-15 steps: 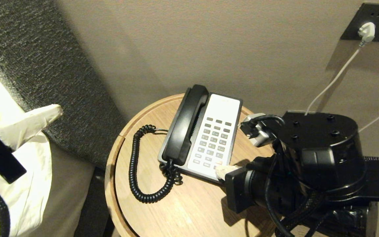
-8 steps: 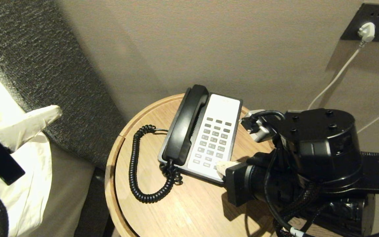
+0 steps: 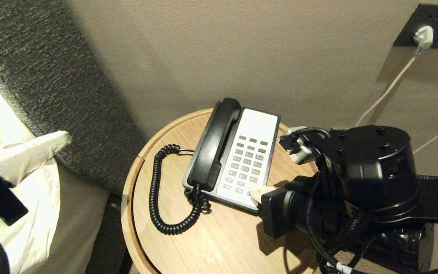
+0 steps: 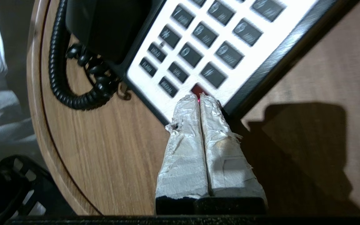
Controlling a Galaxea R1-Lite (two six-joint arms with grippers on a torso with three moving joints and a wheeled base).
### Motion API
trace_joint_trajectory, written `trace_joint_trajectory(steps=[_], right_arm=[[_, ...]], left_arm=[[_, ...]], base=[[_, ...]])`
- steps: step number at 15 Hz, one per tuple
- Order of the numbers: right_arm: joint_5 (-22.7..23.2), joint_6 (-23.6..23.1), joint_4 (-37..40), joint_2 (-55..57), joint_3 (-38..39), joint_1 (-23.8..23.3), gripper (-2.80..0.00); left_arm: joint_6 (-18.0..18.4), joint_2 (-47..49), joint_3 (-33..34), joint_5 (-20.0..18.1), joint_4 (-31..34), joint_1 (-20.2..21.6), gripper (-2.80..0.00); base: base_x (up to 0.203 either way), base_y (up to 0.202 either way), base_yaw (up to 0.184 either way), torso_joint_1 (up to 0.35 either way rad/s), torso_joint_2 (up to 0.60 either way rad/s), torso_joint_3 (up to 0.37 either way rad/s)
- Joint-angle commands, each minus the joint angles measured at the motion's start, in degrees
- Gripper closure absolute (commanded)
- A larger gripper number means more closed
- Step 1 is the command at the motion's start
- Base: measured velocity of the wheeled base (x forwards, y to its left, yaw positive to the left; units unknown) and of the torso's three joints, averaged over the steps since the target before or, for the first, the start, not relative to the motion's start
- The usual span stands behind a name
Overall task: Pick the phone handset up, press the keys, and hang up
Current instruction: End the call using the dial pad
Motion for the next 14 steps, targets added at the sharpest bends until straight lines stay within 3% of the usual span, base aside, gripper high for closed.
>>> trace_joint_trajectory(steps=[1,14], right_arm=[[-0.2,0.1,-0.2,-1.5,-0.2,0.0,0.00],[0.9,0.6,-0.2,0.0,0.0,0.3,0.00]], left_arm=[[-0.1,-0.2,0.2,0.2,-0.1,0.0,0.00],[-1.9,-1.2,0.6,0.1,1.4,0.0,0.00]], base=[[0.000,0.000,0.000,0.000,0.00,0.000],[0.000,0.000,0.000,0.000,0.00,0.000]])
